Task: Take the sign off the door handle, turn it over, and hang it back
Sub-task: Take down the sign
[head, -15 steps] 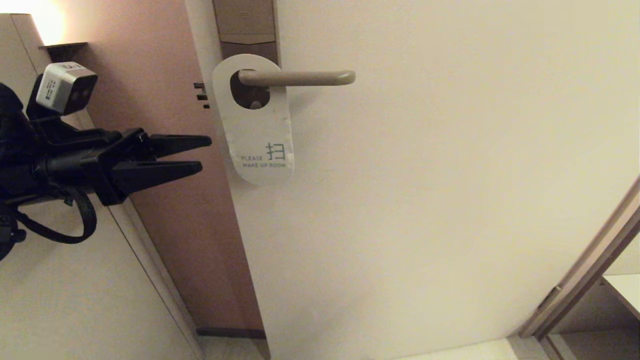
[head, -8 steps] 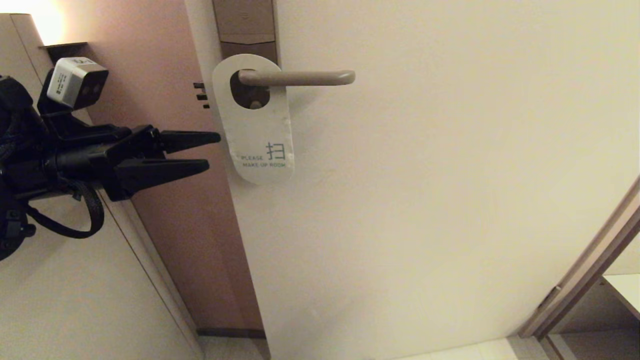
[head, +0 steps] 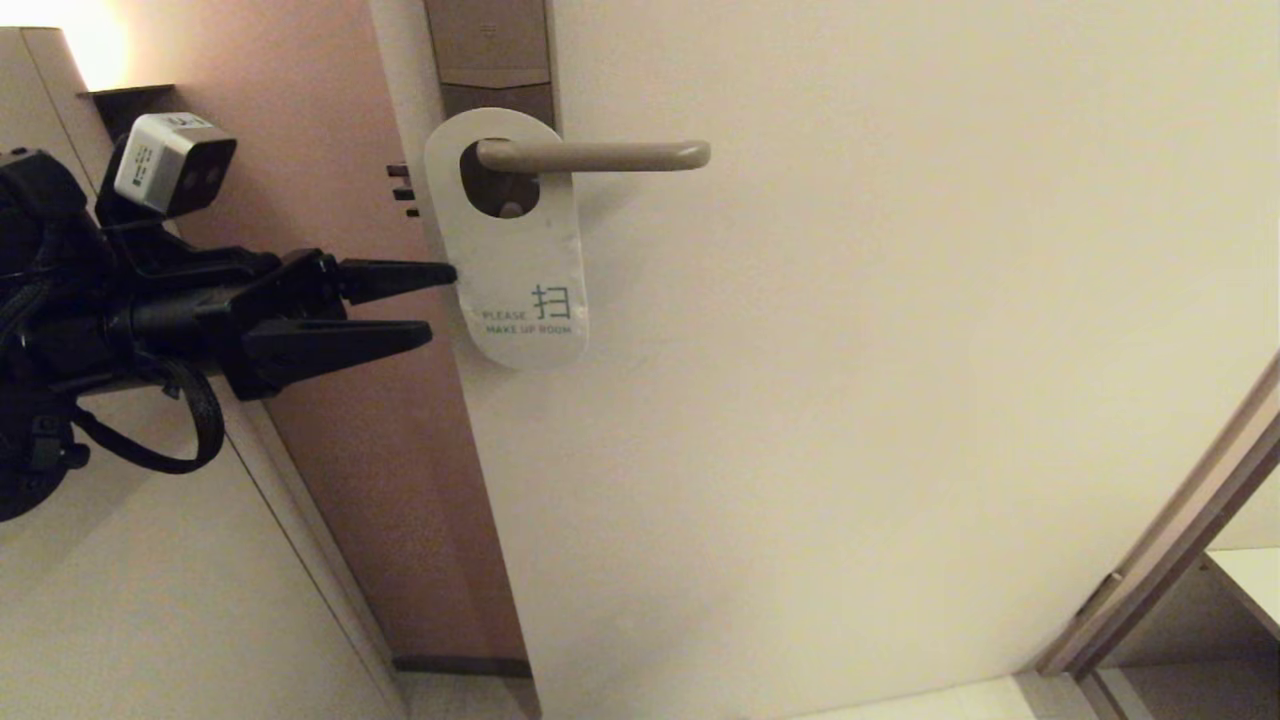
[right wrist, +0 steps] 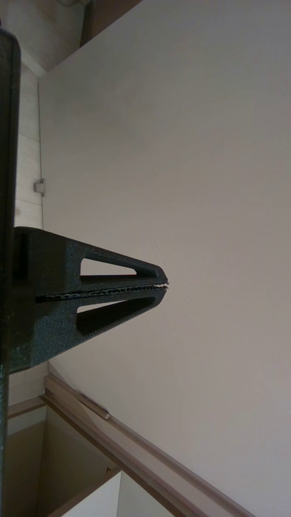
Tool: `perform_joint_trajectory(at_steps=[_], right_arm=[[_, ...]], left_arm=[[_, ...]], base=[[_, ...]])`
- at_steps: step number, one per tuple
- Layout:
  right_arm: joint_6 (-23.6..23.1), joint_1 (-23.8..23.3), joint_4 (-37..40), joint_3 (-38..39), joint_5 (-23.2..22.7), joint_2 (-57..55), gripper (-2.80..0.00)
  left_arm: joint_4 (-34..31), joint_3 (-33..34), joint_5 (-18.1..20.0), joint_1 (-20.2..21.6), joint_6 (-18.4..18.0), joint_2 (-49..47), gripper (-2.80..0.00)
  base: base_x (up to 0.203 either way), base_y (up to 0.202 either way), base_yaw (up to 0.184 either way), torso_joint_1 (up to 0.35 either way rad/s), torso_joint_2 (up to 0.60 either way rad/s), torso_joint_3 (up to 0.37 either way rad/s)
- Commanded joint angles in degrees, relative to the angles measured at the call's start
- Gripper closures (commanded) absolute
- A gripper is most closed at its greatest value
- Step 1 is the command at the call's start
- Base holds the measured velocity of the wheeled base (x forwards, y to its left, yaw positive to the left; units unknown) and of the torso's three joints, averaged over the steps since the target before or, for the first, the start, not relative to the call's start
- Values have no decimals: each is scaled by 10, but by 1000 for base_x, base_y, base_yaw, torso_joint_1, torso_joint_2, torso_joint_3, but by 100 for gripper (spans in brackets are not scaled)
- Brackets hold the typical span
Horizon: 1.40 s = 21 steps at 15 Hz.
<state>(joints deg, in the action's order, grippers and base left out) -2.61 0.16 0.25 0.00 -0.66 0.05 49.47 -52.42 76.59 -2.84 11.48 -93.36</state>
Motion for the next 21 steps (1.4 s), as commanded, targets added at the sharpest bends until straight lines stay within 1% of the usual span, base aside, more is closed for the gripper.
perform_joint_trajectory(at_steps=[1,7,13,17,21], right_arm=[[0,0,0,0,0,0,0],[0,0,0,0,0,0,0],[0,0,0,0,0,0,0],[0,0,0,0,0,0,0],[0,0,0,0,0,0,0]], left_arm=[[3,0,4,-5,1,2,-280],[3,5,2,-8,0,12,-280],[4,0,-6,33,-1,9,-280],[4,-2,-6,29,0,4,-280],[4,-14,-6,12,-1,-16,-280]], base=[[0,0,0,0,0,0],[0,0,0,0,0,0],[0,0,0,0,0,0],[0,0,0,0,0,0],[0,0,0,0,0,0]])
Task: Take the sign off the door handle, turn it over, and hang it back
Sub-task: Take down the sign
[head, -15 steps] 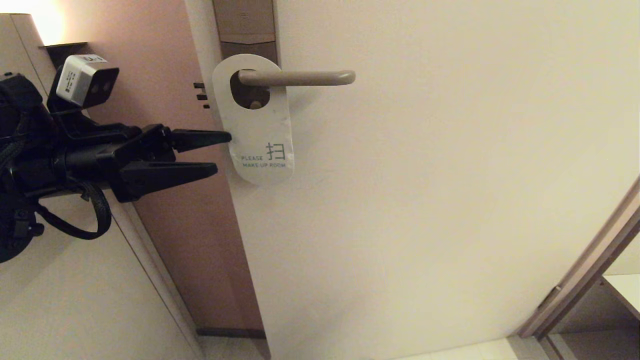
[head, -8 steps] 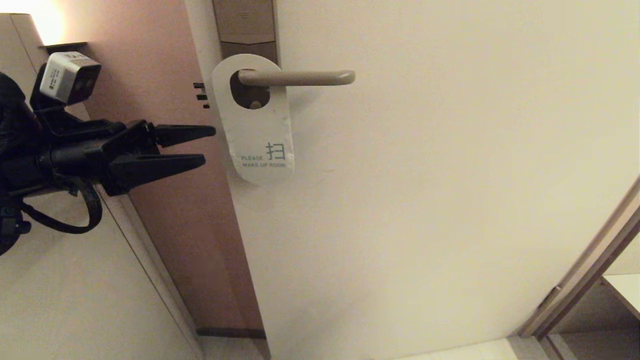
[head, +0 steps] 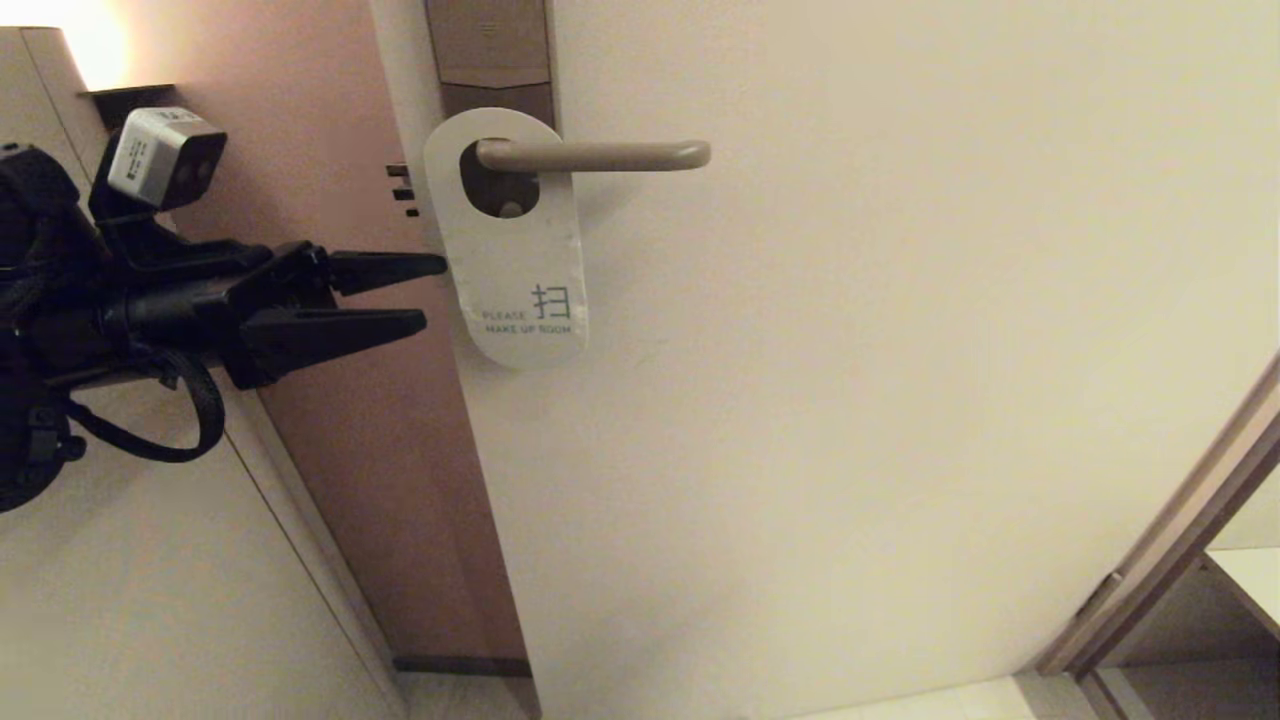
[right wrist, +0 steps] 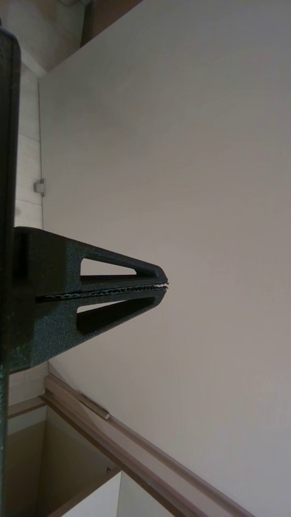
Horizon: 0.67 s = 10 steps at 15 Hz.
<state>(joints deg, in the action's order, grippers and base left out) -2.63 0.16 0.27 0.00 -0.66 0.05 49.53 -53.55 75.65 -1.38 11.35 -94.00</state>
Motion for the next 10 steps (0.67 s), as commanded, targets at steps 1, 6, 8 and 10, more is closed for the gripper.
perform_joint_trajectory(at_steps=[1,6,8,10], right_arm=[[0,0,0,0,0,0,0],[0,0,0,0,0,0,0],[0,0,0,0,0,0,0],[0,0,0,0,0,0,0]], left_arm=[[3,-13,4,-4,0,-18,-280],[3,-35,4,-5,2,-35,-280],[3,-35,5,-8,2,-32,-280],[3,-34,5,-13,2,-28,-280]], base=[[0,0,0,0,0,0],[0,0,0,0,0,0],[0,0,0,0,0,0],[0,0,0,0,0,0]])
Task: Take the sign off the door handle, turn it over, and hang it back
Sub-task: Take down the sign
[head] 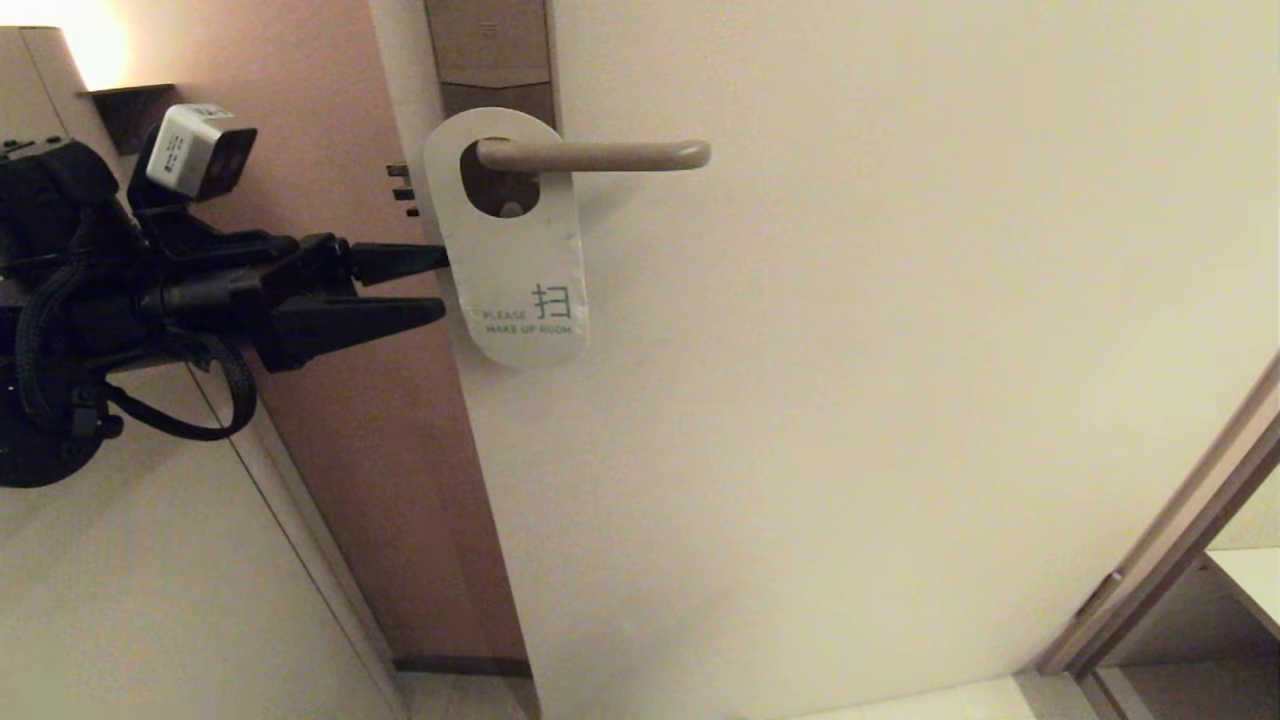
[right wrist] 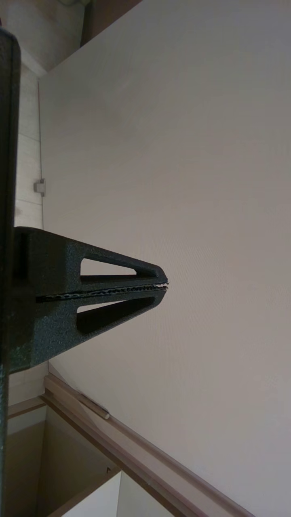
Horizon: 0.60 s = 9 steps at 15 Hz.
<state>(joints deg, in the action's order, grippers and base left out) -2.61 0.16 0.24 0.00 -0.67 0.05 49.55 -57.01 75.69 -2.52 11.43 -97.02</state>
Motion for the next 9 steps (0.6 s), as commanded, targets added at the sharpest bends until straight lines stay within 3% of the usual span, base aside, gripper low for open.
perform_joint_trajectory(at_steps=[1,9], right_arm=[[0,0,0,0,0,0,0],[0,0,0,0,0,0,0]], left_arm=[[3,1,4,-3,1,4,-280],[2,5,5,-20,2,15,-280]], base=[[0,0,0,0,0,0],[0,0,0,0,0,0]])
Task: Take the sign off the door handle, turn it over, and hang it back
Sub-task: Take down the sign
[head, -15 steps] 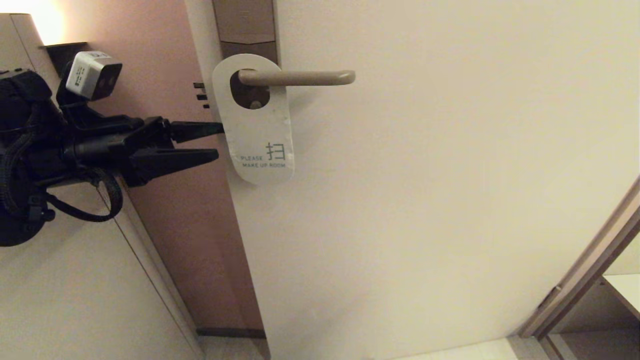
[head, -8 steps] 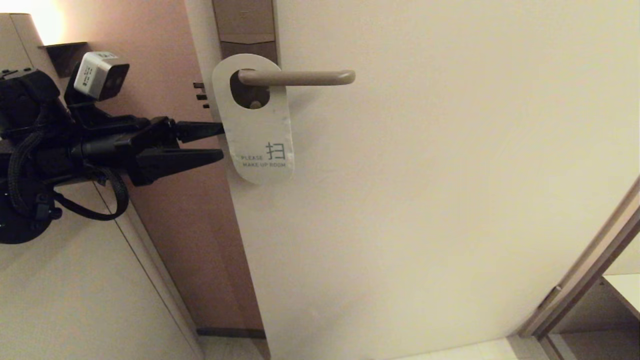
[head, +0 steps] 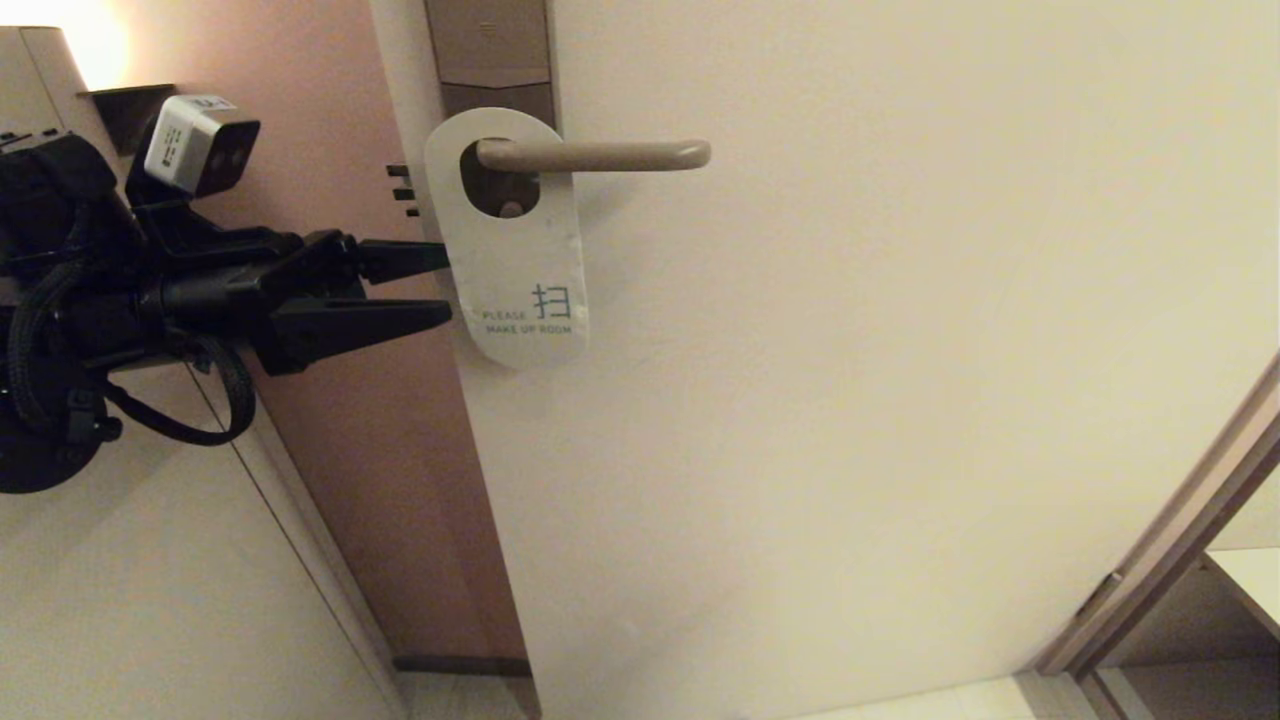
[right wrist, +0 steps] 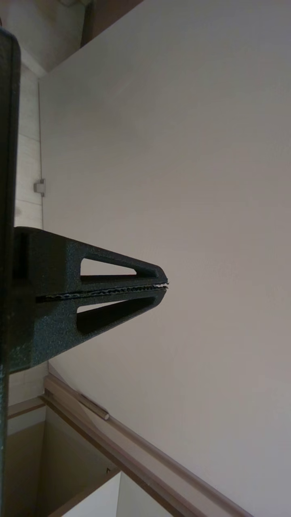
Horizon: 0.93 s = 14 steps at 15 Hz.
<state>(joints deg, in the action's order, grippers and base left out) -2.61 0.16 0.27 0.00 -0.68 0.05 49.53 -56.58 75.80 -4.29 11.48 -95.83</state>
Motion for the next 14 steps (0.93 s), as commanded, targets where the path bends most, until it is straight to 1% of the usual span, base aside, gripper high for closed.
perform_joint_trajectory(at_steps=[1,8,9,12,14], right_arm=[[0,0,0,0,0,0,0],[0,0,0,0,0,0,0],[0,0,0,0,0,0,0],[0,0,0,0,0,0,0],[0,0,0,0,0,0,0]], left_arm=[[3,2,4,-7,1,5,-280],[3,33,4,-17,0,21,-280],[3,37,4,-17,-5,21,-280],[3,34,3,-20,-6,15,-280],[3,34,-11,-26,-6,12,-280]], base=[[0,0,0,0,0,0],[0,0,0,0,0,0],[0,0,0,0,0,0],[0,0,0,0,0,0],[0,0,0,0,0,0]])
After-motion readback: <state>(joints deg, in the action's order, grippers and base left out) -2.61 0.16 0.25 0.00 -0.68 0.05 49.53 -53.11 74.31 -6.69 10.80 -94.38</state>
